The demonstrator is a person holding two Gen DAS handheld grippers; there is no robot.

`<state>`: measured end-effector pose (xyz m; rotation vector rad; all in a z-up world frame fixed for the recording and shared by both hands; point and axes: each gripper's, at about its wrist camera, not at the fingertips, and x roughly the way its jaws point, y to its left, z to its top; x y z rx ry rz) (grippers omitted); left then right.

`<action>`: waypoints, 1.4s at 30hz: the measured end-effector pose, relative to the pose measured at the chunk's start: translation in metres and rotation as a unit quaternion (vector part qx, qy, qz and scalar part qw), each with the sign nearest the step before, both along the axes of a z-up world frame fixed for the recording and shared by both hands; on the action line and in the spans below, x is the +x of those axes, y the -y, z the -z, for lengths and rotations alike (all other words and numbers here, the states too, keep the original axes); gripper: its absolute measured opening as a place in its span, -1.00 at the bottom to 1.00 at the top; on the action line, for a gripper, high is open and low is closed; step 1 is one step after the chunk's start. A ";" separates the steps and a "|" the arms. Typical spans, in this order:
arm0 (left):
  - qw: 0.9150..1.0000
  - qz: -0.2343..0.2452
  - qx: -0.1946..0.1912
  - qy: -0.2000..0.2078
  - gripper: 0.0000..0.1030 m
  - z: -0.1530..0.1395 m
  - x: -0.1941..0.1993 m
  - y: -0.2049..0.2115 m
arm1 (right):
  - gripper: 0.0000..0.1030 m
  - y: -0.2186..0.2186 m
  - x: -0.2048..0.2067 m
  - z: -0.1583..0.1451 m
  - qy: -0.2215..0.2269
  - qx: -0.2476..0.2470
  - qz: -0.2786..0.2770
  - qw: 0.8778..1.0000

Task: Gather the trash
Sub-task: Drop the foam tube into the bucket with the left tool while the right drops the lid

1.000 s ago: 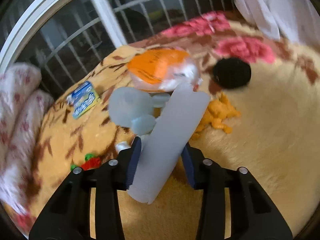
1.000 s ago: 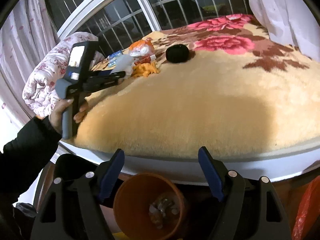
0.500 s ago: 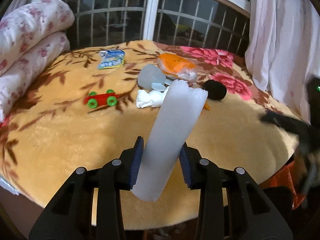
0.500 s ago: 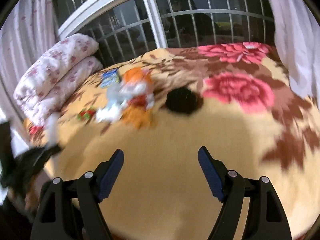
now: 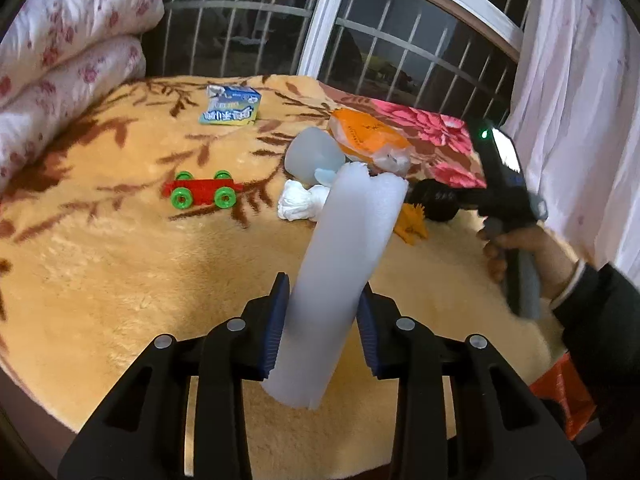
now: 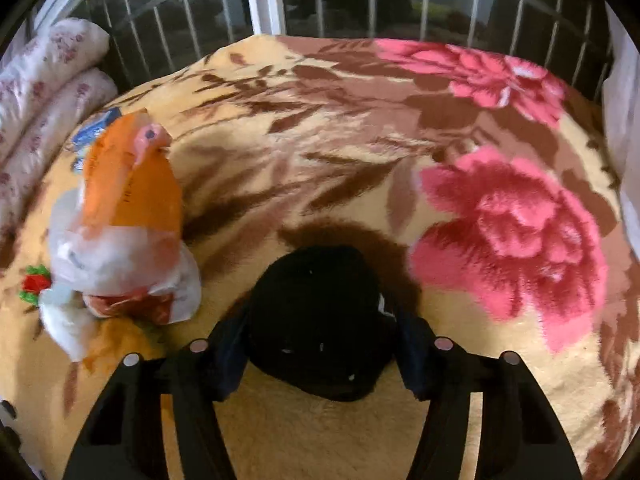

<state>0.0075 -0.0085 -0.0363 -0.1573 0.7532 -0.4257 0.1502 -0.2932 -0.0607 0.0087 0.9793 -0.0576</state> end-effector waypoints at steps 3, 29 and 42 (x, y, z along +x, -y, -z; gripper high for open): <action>1.000 0.000 -0.022 -0.010 -0.42 0.000 0.006 -0.005 | 0.05 -0.006 -0.013 -0.007 0.019 -0.016 -0.001 1.000; 0.988 0.138 0.065 0.030 -0.44 -0.014 -0.148 0.011 | 0.07 -0.065 -0.351 -0.052 0.110 0.073 -0.090 0.987; 0.965 0.200 0.126 -0.115 -0.44 0.100 -0.160 0.014 | 0.08 -0.099 -0.360 0.056 -0.066 0.059 -0.149 0.985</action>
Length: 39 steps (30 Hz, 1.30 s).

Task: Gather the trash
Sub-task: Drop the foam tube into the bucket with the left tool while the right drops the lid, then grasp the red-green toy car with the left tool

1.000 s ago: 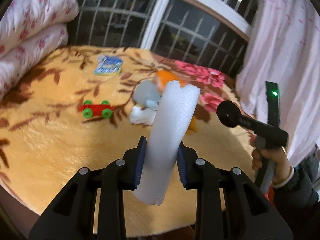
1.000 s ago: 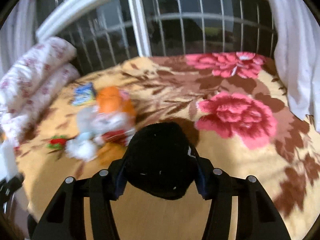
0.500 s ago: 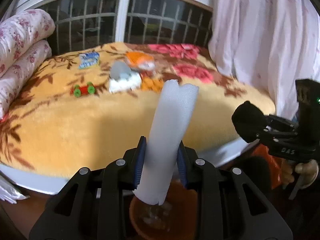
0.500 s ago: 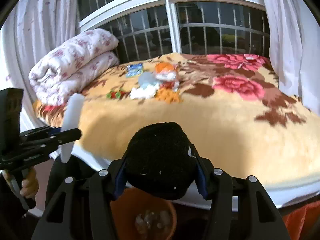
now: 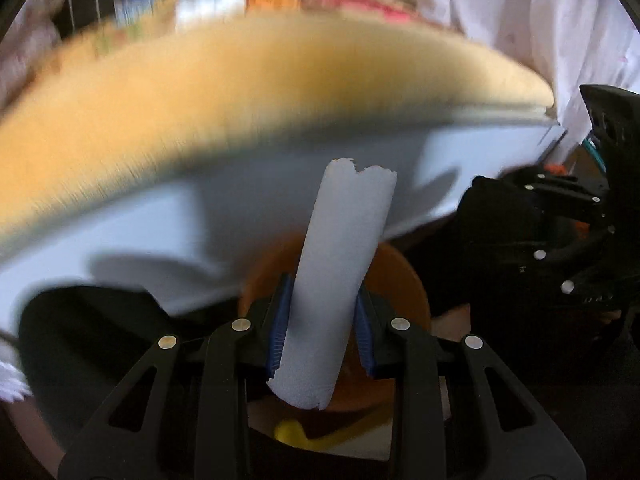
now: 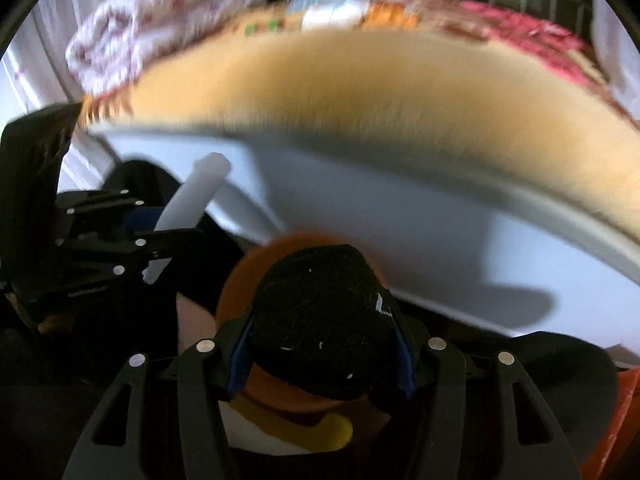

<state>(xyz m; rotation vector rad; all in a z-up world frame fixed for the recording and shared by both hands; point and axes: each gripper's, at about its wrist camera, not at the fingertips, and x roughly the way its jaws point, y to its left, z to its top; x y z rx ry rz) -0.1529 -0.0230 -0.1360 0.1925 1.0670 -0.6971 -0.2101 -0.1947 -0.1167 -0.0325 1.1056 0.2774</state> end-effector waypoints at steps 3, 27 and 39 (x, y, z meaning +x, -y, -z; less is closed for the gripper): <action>0.999 -0.002 0.014 -0.039 -0.44 0.022 0.006 0.002 | 0.08 -0.009 0.008 0.027 -0.034 -0.016 -0.012 0.999; 0.976 0.009 0.194 -0.102 0.10 0.107 0.041 0.024 | 0.21 -0.016 0.043 0.121 -0.178 -0.043 -0.006 0.983; 0.984 0.005 0.159 -0.085 0.23 0.084 0.036 0.025 | 0.37 0.011 0.027 0.087 -0.136 -0.029 0.037 0.990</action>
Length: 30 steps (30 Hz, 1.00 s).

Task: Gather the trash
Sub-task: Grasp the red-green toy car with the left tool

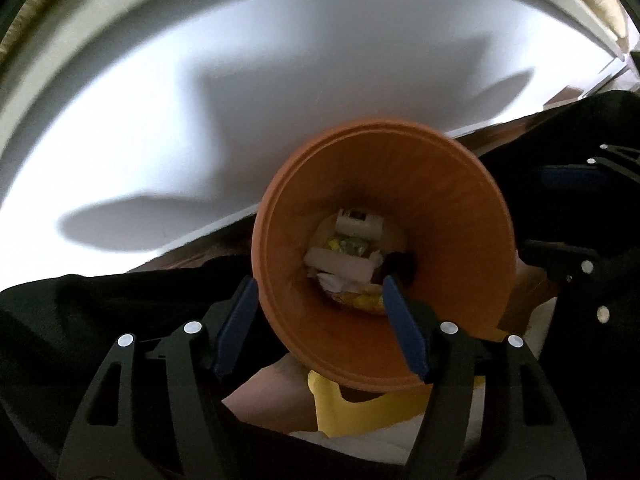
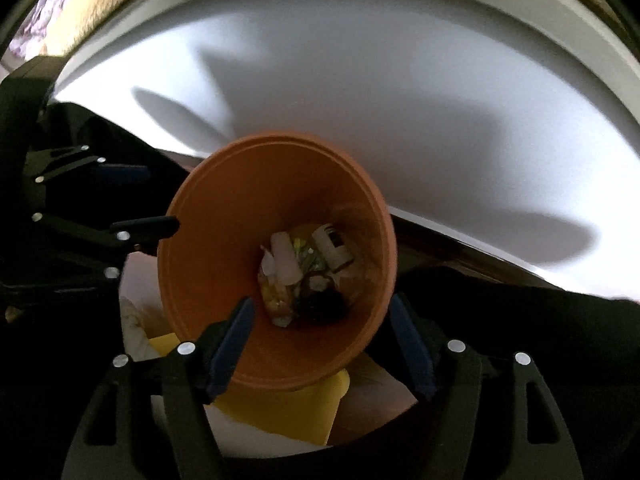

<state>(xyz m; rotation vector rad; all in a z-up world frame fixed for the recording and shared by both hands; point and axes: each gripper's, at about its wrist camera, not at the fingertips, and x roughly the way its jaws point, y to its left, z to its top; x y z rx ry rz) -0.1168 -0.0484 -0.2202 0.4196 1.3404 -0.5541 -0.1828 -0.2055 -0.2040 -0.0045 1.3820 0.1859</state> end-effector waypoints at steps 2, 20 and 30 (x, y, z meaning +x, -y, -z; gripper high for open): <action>1.000 0.001 -0.013 0.010 0.23 -0.012 -0.004 -0.003 | 0.39 0.006 -0.004 -0.007 0.014 0.010 0.012 1.000; 0.956 -0.008 -0.010 0.293 0.75 -0.205 0.118 -0.057 | 0.62 0.024 -0.019 -0.043 0.117 0.083 0.047 0.989; 0.968 -0.002 0.026 0.250 0.75 -0.171 0.231 -0.064 | 0.65 0.028 -0.013 -0.021 0.087 0.083 0.065 0.991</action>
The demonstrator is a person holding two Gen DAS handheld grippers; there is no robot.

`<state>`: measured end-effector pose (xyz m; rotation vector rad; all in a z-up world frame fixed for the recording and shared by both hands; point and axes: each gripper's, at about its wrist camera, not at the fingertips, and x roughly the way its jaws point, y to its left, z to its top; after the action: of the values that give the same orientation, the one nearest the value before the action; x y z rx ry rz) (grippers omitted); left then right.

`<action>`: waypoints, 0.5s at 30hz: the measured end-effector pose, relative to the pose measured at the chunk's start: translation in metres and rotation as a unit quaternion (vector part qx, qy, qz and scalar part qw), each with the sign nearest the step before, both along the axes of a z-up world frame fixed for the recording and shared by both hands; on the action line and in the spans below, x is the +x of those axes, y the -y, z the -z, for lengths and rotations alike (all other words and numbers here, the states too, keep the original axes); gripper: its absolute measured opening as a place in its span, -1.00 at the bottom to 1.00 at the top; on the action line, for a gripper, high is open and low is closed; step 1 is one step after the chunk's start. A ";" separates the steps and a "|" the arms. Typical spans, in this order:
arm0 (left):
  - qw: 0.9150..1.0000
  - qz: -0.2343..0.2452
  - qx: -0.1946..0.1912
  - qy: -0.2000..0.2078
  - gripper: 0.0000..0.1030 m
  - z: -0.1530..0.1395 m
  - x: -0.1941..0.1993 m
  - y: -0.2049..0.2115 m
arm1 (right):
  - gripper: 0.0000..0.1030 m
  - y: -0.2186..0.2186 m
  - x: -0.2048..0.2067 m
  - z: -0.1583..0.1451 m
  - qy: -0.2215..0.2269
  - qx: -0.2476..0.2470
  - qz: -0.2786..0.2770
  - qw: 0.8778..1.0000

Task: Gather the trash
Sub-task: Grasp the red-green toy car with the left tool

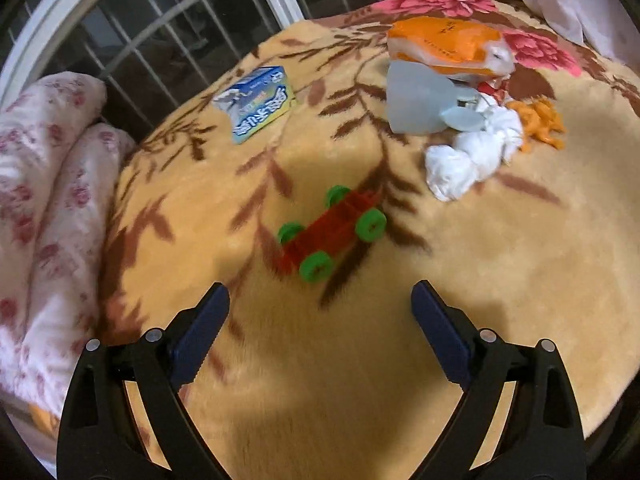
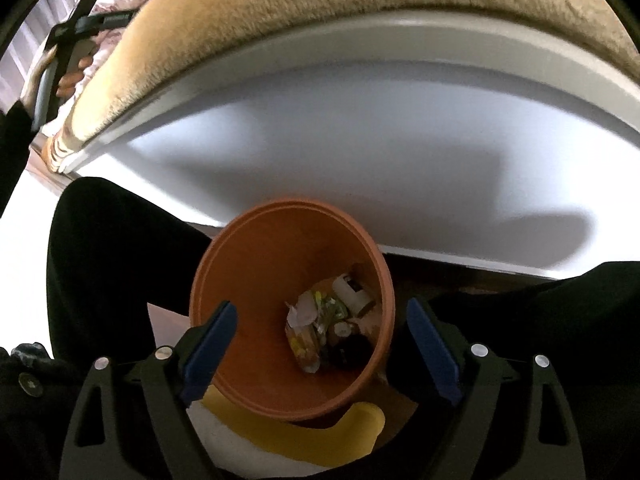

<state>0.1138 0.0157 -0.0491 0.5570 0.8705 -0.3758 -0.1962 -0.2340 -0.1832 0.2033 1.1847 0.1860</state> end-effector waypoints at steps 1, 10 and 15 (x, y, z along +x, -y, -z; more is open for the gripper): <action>1.000 0.003 -0.005 -0.004 0.75 0.000 0.005 0.002 | 0.65 0.000 0.001 0.002 -0.004 -0.001 -0.001 1.000; 0.996 0.016 -0.047 -0.070 0.72 0.024 0.058 0.007 | 0.65 -0.005 0.009 0.007 -0.023 -0.005 -0.003 1.000; 0.992 0.013 -0.099 -0.083 -0.20 0.019 0.052 0.000 | 0.65 -0.005 0.012 0.009 -0.025 -0.007 0.002 1.000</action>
<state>0.1656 0.0157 -0.0681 0.3565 0.9728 -0.5322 -0.1847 -0.2289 -0.1925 0.1988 1.2352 0.1689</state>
